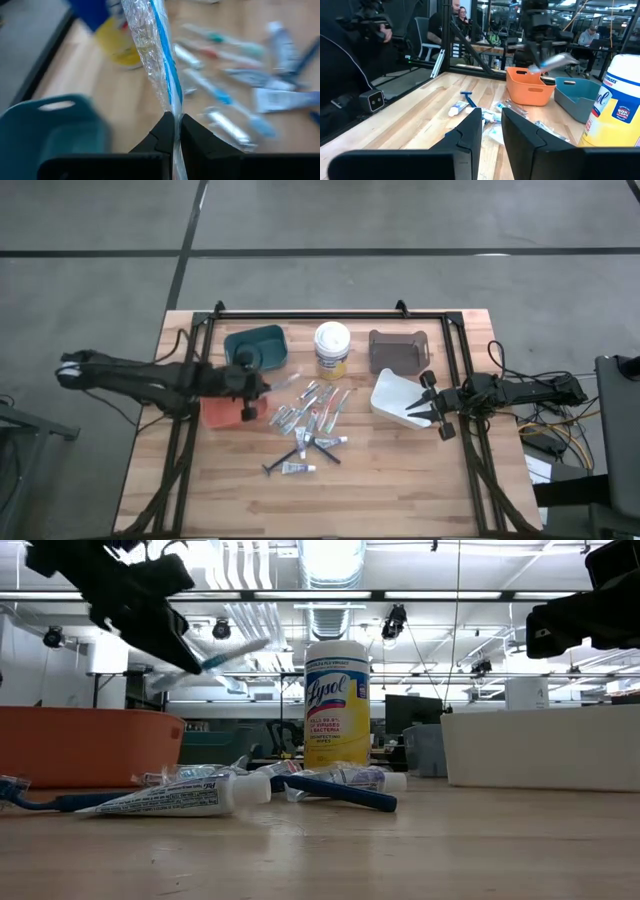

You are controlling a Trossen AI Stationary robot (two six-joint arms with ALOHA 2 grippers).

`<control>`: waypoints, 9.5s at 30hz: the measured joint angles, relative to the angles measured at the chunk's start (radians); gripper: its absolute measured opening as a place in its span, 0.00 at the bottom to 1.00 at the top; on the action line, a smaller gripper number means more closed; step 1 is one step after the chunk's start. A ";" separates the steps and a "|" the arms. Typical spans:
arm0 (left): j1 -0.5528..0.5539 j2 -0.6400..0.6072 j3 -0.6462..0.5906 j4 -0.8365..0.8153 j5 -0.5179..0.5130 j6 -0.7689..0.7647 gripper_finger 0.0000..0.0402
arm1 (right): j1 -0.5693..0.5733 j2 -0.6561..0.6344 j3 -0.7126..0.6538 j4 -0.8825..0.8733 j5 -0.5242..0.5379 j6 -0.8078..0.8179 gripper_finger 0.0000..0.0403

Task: Pick & Place Travel size toiletries
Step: Put the bottom blue toothbrush into the blue bin, then put the blue toothbrush into the blue bin

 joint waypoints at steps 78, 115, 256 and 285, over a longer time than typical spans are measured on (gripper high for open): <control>0.415 0.069 -0.095 0.312 0.013 0.248 0.37 | 0.000 0.000 0.000 0.000 0.000 0.000 0.17; -0.078 0.339 -0.027 0.478 0.042 0.127 0.37 | 0.000 0.000 0.000 0.000 0.000 0.000 0.19; -0.018 0.042 -0.083 0.245 -0.226 -0.255 0.07 | 0.000 0.005 0.000 0.000 0.000 0.000 0.19; 0.485 0.118 -0.142 0.360 -0.164 -0.070 0.08 | 0.000 0.006 0.000 0.000 0.000 0.000 0.21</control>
